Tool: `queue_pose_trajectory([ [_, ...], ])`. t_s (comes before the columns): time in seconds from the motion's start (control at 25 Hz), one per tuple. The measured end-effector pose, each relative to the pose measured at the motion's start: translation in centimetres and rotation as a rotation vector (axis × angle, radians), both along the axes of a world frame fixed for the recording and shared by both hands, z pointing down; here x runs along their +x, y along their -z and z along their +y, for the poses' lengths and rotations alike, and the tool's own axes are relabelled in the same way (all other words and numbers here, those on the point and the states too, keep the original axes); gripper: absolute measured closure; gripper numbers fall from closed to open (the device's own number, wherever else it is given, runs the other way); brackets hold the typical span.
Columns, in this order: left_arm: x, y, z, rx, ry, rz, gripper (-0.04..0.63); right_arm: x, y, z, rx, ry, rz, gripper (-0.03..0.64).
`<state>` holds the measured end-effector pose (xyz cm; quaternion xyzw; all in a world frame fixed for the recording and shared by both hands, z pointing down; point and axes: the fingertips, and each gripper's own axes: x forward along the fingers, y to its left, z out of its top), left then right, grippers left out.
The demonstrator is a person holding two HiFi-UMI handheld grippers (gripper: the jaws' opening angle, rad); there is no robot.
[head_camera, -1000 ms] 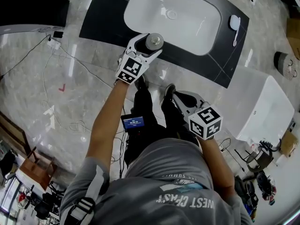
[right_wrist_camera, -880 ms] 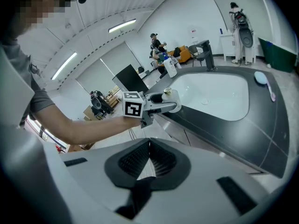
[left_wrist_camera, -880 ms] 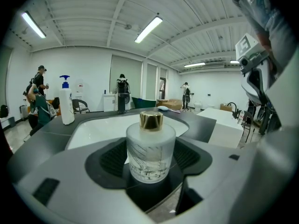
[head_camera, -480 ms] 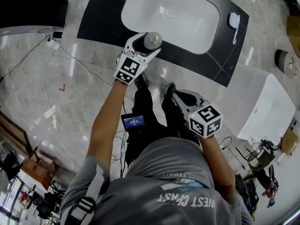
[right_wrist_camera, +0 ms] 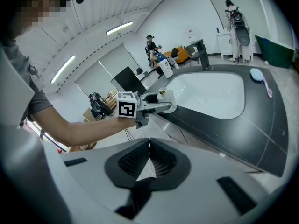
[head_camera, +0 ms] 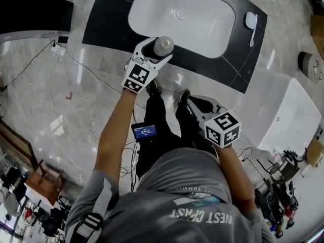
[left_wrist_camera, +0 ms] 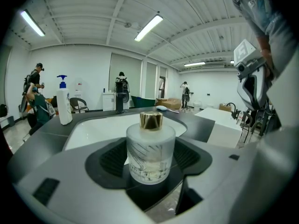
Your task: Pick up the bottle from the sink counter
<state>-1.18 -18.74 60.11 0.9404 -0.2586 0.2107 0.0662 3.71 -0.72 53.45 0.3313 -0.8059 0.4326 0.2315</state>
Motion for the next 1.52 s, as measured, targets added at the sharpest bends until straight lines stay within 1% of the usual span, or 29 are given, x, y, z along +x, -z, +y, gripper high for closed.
queue_pose_trajectory([
  [0.4,0.5,0.9,0.4,0.008,-0.011,-0.001,0.285,0.8,-0.4,0.0,-0.001,-0.014,0.002,0.614],
  [1.12,-0.7,2.7,0.3,0.010,-0.002,0.015,0.285,0.0,-0.4,0.0,0.011,-0.019,-0.003,0.615],
  [1.52,-0.9,2.7,0.0,0.012,-0.003,0.027,0.285,-0.3,-0.8,0.1,0.006,-0.020,0.006,0.615],
])
